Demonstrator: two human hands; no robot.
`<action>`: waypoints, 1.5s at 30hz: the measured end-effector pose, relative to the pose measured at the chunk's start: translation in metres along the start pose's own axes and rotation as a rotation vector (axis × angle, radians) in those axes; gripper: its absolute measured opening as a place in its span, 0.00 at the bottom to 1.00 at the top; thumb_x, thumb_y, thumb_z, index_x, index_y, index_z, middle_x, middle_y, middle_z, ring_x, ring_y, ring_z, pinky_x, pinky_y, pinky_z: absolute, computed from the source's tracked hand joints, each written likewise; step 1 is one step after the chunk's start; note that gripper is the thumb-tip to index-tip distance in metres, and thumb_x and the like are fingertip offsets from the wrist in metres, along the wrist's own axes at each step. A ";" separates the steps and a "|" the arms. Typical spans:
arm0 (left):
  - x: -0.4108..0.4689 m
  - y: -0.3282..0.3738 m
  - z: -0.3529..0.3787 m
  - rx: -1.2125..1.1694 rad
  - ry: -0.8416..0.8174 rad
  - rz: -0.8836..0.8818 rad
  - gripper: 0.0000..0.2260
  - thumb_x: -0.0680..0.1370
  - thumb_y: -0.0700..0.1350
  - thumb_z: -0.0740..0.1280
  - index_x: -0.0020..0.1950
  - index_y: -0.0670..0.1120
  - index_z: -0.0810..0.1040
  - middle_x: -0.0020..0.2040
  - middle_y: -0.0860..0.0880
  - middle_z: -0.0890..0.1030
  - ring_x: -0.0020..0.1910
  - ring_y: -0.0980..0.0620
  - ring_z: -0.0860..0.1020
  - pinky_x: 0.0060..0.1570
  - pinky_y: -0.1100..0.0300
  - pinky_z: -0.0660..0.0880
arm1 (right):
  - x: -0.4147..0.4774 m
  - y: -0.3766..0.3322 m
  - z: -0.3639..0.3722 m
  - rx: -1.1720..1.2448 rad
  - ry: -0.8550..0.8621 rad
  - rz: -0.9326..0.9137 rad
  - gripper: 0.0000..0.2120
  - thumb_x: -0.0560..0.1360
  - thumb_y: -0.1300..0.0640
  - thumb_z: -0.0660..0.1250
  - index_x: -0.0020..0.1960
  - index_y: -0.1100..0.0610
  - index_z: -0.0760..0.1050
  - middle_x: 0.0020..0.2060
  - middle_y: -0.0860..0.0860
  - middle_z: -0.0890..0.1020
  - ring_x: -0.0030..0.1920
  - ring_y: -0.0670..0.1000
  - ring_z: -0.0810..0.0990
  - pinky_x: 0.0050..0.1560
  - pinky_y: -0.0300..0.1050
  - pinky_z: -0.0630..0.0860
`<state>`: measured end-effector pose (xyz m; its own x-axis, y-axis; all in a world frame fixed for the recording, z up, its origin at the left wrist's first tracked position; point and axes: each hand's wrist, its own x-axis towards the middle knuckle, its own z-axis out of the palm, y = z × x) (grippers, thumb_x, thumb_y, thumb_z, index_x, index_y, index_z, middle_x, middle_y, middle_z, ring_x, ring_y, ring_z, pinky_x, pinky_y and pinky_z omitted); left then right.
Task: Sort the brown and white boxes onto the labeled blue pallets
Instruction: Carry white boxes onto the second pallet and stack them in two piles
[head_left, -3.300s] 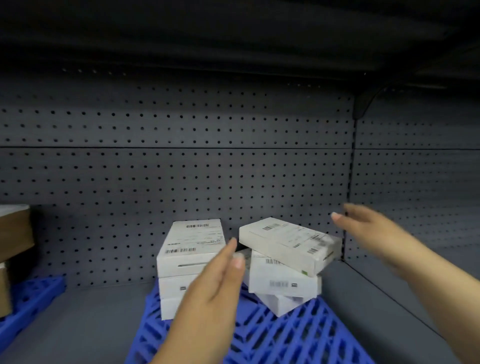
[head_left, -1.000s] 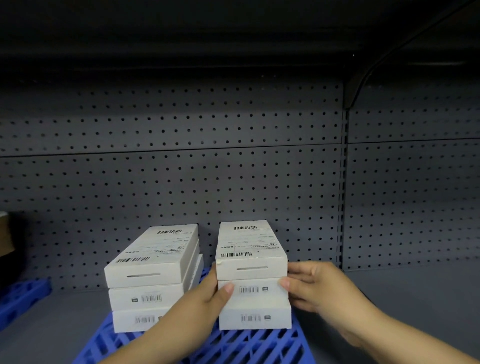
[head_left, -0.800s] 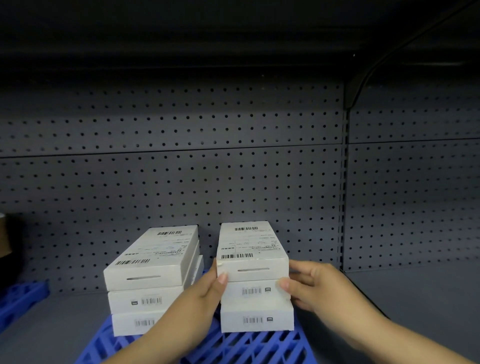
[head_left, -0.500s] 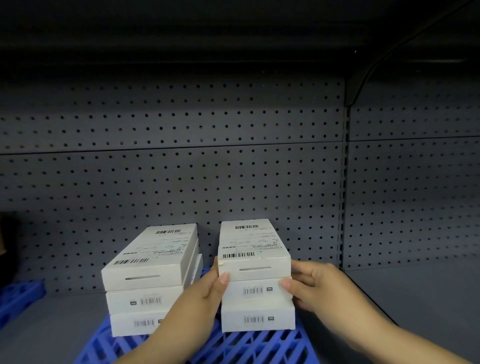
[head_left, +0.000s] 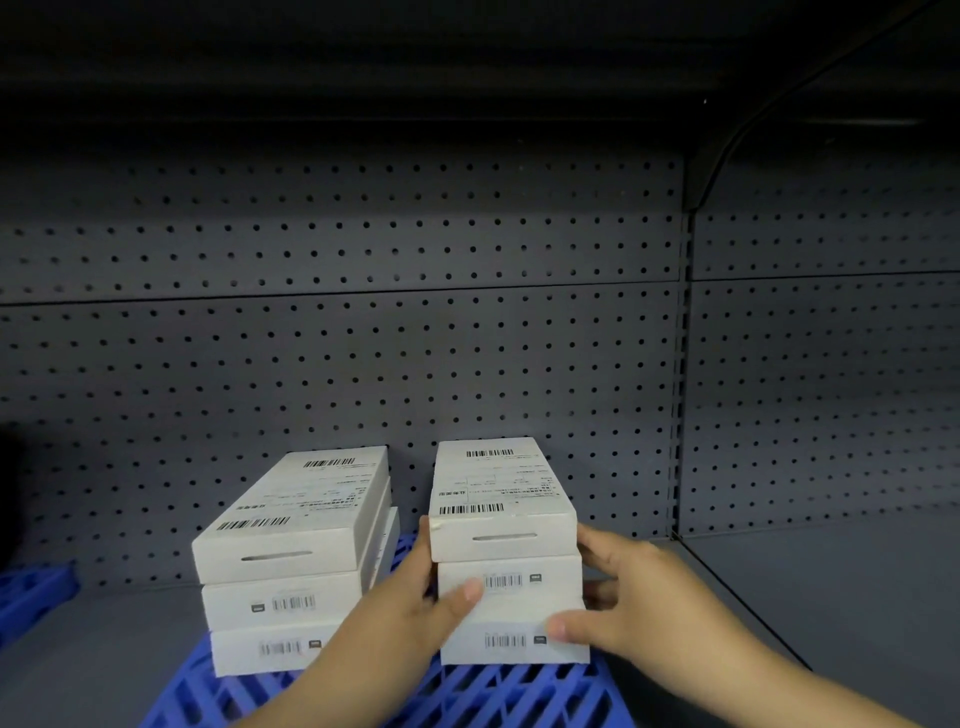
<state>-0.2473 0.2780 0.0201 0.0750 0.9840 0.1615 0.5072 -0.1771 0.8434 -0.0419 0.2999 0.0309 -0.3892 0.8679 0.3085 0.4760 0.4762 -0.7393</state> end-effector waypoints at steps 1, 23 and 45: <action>0.002 -0.005 0.000 -0.025 -0.030 -0.004 0.27 0.76 0.49 0.65 0.73 0.58 0.58 0.61 0.69 0.71 0.57 0.71 0.72 0.59 0.74 0.67 | 0.001 0.002 0.001 -0.012 0.014 0.000 0.32 0.63 0.57 0.76 0.48 0.21 0.68 0.49 0.26 0.79 0.51 0.32 0.79 0.56 0.36 0.75; -0.002 0.007 0.005 0.089 0.186 -0.002 0.21 0.80 0.54 0.50 0.73 0.61 0.55 0.65 0.68 0.64 0.55 0.69 0.64 0.39 0.87 0.59 | 0.005 -0.001 0.005 0.575 0.099 0.206 0.10 0.77 0.55 0.61 0.49 0.51 0.81 0.42 0.47 0.87 0.45 0.45 0.85 0.39 0.35 0.79; -0.004 0.010 0.006 0.118 0.192 -0.027 0.21 0.79 0.55 0.48 0.73 0.61 0.57 0.69 0.63 0.67 0.59 0.65 0.64 0.54 0.71 0.59 | 0.008 0.000 0.009 0.476 0.128 0.178 0.14 0.80 0.57 0.58 0.46 0.52 0.82 0.44 0.47 0.86 0.48 0.47 0.84 0.52 0.49 0.81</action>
<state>-0.2377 0.2722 0.0250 -0.0990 0.9648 0.2435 0.6045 -0.1360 0.7849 -0.0522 0.3060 0.0277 -0.2216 0.9539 0.2022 0.1033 0.2292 -0.9679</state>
